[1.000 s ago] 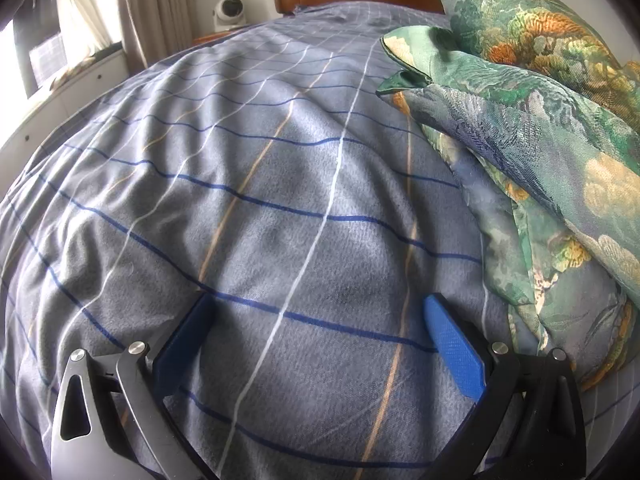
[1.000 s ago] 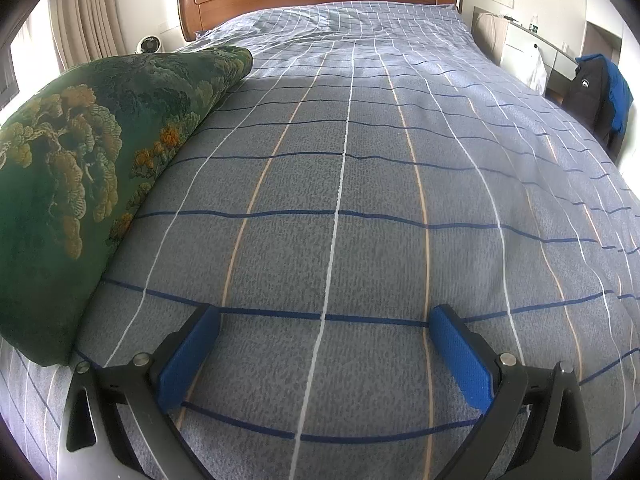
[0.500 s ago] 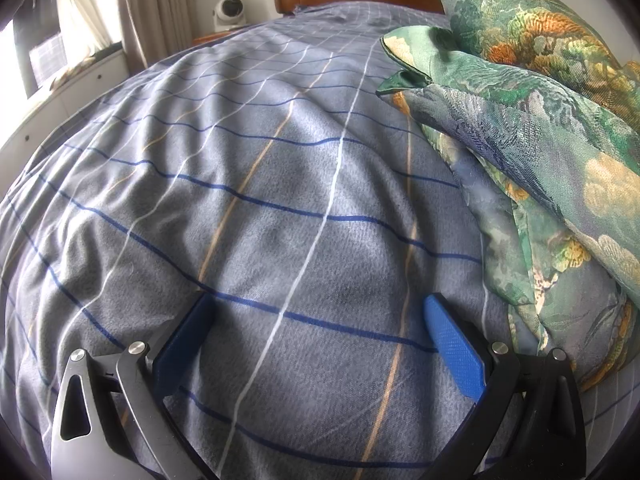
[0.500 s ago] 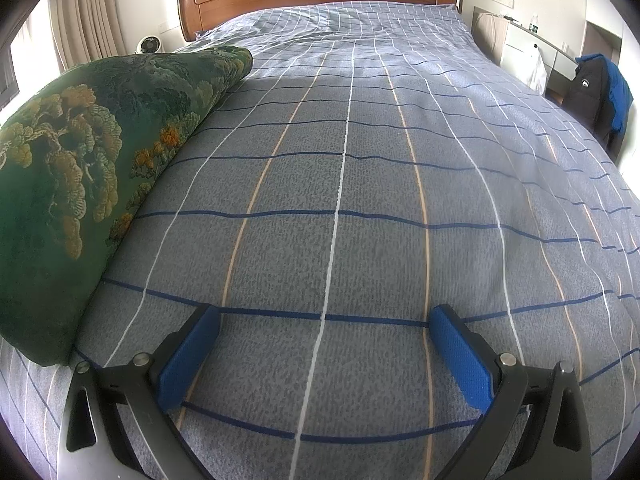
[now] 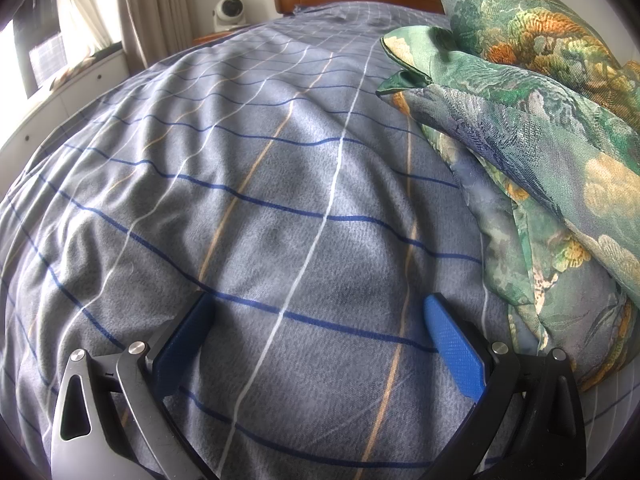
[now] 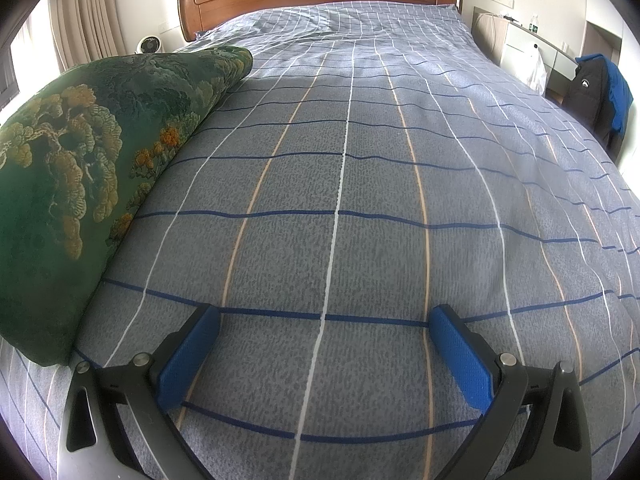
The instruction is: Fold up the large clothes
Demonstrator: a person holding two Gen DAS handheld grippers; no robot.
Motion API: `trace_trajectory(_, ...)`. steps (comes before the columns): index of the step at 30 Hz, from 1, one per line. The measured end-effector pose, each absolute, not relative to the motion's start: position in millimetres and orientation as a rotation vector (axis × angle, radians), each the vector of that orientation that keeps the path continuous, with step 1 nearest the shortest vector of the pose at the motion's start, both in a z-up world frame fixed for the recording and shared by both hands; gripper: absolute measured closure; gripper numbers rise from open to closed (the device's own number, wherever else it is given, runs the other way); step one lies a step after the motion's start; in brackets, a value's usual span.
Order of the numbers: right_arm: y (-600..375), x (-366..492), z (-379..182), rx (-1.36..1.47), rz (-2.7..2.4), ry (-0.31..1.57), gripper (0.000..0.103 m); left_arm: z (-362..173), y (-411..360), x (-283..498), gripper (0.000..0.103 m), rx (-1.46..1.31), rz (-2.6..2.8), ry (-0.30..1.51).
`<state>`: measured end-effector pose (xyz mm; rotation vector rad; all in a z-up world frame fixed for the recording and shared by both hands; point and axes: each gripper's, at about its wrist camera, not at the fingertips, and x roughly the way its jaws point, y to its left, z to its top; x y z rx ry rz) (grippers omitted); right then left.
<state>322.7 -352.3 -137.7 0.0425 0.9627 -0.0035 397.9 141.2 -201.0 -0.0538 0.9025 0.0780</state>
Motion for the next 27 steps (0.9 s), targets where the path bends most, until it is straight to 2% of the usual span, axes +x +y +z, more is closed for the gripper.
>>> trace_trajectory(19, -350.7, 322.1, -138.2, 0.034, -0.011, 0.960, 0.000, -198.2, 148.8, 405.1, 0.000, -0.102, 0.052, 0.950)
trace_trajectory(23, -352.8, 325.0, -138.8, 0.043, 0.002, 0.971, 0.000, -167.9, 173.5, 393.5, 0.006, -0.353, -0.072, 0.962)
trace_trajectory(27, -362.6, 333.0, -129.7, 0.052, 0.093, 1.020, 0.000, -104.3, 189.0, 395.6, 0.005, -0.615, -0.342, 0.832)
